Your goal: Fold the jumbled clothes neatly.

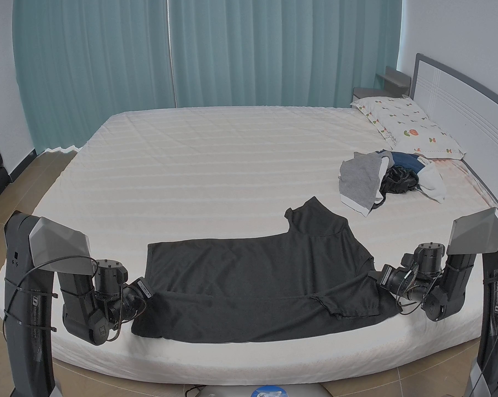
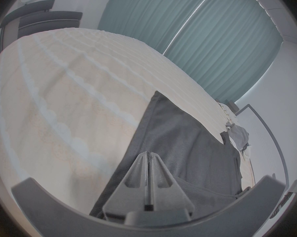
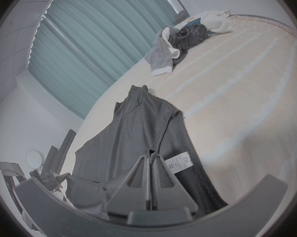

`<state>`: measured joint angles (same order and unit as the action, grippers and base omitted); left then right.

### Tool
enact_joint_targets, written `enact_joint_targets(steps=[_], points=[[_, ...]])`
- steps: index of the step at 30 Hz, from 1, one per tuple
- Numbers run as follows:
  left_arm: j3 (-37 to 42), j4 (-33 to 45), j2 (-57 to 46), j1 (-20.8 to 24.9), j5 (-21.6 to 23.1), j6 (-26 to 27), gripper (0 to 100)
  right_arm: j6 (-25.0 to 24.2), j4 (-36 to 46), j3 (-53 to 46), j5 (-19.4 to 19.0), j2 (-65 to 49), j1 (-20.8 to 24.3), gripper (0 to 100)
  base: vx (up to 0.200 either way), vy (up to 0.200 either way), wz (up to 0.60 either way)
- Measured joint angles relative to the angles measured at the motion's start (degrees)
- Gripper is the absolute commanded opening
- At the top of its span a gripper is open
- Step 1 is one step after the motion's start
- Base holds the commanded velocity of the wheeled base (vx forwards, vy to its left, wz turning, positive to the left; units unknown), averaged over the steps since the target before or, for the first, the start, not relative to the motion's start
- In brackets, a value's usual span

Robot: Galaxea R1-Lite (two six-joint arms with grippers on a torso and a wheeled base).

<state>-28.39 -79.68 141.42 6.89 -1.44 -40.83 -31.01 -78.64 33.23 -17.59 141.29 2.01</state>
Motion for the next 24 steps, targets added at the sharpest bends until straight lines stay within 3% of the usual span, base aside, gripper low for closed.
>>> enact_joint_targets(steps=[11,24], points=[[3.34,-0.02,-3.96,-1.51,-1.35,-0.45,0,-0.02,-9.72,-5.47,0.09,-1.35,0.29,0,0.000,0.000,0.00],[4.86,-0.02,-6.06,-1.90,-1.32,-0.44,0,0.11,-10.34,-5.92,0.20,-1.43,0.57,0,0.000,0.000,0.00]])
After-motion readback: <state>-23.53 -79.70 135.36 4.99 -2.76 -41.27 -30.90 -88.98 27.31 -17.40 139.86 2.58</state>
